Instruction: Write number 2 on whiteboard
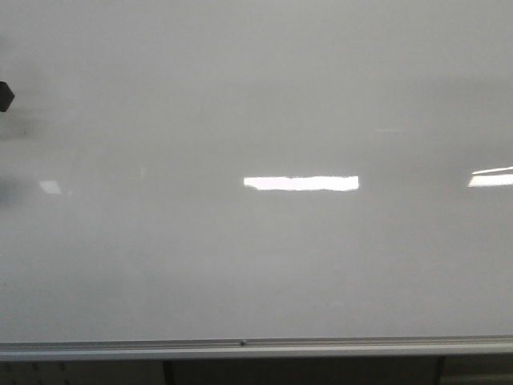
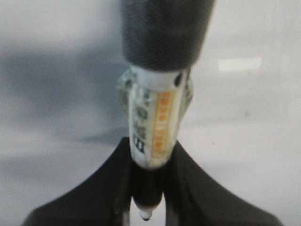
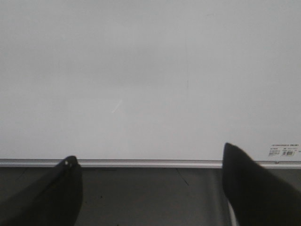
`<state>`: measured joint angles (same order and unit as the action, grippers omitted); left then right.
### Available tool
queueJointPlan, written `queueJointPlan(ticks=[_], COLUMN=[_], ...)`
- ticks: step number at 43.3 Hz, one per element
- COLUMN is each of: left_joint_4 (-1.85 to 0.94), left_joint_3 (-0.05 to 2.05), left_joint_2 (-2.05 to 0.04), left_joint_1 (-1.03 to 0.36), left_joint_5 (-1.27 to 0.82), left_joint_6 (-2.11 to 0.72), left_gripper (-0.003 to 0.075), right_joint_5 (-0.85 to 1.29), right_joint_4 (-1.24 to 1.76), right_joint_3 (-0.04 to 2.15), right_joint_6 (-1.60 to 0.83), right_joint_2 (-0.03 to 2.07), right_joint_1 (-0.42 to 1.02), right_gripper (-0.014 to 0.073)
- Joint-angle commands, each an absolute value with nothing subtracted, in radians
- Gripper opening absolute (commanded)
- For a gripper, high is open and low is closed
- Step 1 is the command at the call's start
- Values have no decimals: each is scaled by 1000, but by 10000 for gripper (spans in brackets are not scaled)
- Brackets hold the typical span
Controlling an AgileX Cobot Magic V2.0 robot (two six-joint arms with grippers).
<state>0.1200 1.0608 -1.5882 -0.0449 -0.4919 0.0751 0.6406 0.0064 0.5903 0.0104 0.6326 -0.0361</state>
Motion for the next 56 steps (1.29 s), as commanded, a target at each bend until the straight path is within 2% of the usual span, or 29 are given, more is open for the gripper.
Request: queueJointPlan(ticks=[1, 8, 19, 26, 34, 47, 56], left_joint_4=[120, 69, -280, -356, -351, -317, -307], left_joint_3=[1116, 1169, 1227, 1254, 1282, 1289, 1289], left_joint_2=[-1491, -1406, -1318, -1318, -1318, -1318, -1318], left_joint_1=[-48, -86, -143, -234, -398, -663, -766], left_joint_5=[-542, -726, -980, -1074, -1099, -1099, -1099], left_joint_6=[0, -178, -648, -733, -757, -762, -762], left_gripper=[49, 49, 49, 49, 50, 50, 50], right_joint_5=[624, 729, 909, 990, 1038, 1098, 1123], right_joint_4=[30, 104, 378, 532, 551, 549, 504], right_joint_3=[644, 709, 825, 887, 975, 1157, 1274], right_joint_6=[-15, -100, -384, -552, -659, -828, -863], right_joint_2=[643, 680, 783, 855, 937, 1064, 1164], right_joint_1=[-37, -37, -37, -12, 138, 393, 522], right_gripper=[623, 623, 623, 602, 496, 493, 493])
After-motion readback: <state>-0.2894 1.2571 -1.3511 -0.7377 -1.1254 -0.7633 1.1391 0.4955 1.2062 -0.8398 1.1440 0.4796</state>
